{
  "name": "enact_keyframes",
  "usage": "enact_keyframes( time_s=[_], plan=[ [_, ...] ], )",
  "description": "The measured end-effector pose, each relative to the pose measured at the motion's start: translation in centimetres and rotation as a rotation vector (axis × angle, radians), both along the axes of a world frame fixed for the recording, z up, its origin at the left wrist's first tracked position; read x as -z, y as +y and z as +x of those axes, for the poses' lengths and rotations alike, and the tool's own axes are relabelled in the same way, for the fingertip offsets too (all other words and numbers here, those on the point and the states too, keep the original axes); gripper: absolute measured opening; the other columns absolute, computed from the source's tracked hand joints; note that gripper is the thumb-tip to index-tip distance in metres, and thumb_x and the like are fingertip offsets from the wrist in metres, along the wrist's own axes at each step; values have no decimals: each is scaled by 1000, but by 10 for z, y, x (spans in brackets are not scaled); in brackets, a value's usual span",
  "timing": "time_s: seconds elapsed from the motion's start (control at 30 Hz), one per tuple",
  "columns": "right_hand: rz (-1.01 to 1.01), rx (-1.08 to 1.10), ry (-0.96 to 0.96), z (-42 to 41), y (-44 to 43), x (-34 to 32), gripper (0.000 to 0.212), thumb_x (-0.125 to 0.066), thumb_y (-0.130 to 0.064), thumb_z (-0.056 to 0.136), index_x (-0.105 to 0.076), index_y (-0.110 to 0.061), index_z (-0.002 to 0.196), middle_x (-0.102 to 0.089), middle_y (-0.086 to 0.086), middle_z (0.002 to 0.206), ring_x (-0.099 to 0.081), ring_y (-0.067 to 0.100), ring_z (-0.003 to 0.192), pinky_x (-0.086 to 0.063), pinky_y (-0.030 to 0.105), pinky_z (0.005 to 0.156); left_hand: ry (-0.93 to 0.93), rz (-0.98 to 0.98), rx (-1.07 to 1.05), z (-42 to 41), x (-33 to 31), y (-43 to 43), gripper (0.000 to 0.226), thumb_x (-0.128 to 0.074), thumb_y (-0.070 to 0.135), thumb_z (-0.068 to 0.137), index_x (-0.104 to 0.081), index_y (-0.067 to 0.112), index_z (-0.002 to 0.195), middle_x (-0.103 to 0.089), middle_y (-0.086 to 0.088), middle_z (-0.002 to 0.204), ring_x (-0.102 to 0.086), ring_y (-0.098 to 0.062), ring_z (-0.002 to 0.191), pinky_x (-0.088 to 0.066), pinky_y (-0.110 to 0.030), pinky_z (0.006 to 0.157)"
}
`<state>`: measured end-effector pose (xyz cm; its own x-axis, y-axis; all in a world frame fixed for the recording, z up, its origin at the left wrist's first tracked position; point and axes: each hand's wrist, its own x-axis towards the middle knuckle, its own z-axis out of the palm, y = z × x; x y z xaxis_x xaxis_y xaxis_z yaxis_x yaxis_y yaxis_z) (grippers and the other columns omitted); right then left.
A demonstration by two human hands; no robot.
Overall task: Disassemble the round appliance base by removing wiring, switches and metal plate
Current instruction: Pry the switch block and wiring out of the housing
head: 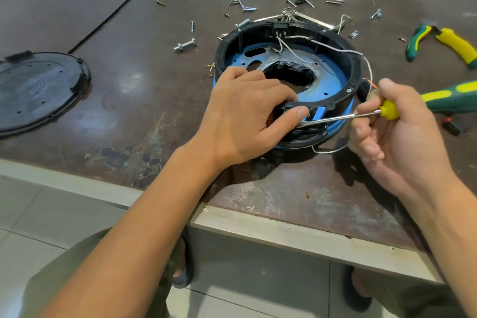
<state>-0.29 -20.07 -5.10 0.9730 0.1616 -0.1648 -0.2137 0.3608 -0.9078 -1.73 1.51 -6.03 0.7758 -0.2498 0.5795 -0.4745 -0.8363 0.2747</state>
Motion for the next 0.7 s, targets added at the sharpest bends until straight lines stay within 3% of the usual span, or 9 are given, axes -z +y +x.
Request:
enact_keyframes(
  time_s=[0.17, 0.23, 0.47, 0.57, 0.63, 0.7],
  plan=[
    [-153, -13, -318, -11, 1, -1, 41, -48, -43, 95, -64, -25, 61, -55, 3, 46, -40, 18, 29, -29, 14, 38, 5, -3, -2, 0, 1, -1, 40, -43, 52, 99, -74, 29, 91, -68, 14, 79, -56, -7, 77, -39, -36, 85],
    [-183, -10, -353, -15, 4, -2, 40, -49, -47, 93, -64, -26, 62, -56, 2, 47, -41, 17, 29, -30, 13, 38, 6, -2, -4, 1, 1, 0, 40, -42, 52, 99, -74, 29, 91, -68, 15, 79, -57, -7, 78, -39, -37, 85],
    [15, 28, 32, -3, 3, -3, 52, -43, -36, 106, -59, -18, 60, -50, 6, 44, -34, 12, 28, -23, 12, 31, -6, 1, -9, 0, 1, -1, 40, -42, 52, 99, -74, 29, 90, -68, 14, 78, -55, -7, 76, -38, -36, 84],
    [28, 17, 66, 1, 1, -1, 52, -44, -37, 105, -59, -18, 59, -49, 6, 45, -34, 11, 28, -24, 11, 31, 7, 1, -5, 0, -1, -1, 40, -42, 52, 99, -74, 29, 91, -68, 14, 78, -56, -7, 76, -38, -36, 84],
    [-5, -10, -45, 0, 1, -2, 52, -43, -37, 105, -61, -20, 59, -51, 5, 45, -35, 13, 28, -25, 11, 32, 12, 4, -5, 0, -1, -1, 40, -42, 52, 99, -74, 29, 91, -68, 14, 78, -56, -8, 77, -38, -37, 84],
    [-146, -28, -313, -8, -2, -1, 47, -46, -38, 104, -64, -23, 63, -55, 3, 47, -40, 17, 27, -27, 11, 36, 11, 6, -3, 0, -1, 0, 40, -43, 52, 99, -74, 28, 91, -68, 13, 79, -56, -9, 77, -38, -38, 84]
  ],
)
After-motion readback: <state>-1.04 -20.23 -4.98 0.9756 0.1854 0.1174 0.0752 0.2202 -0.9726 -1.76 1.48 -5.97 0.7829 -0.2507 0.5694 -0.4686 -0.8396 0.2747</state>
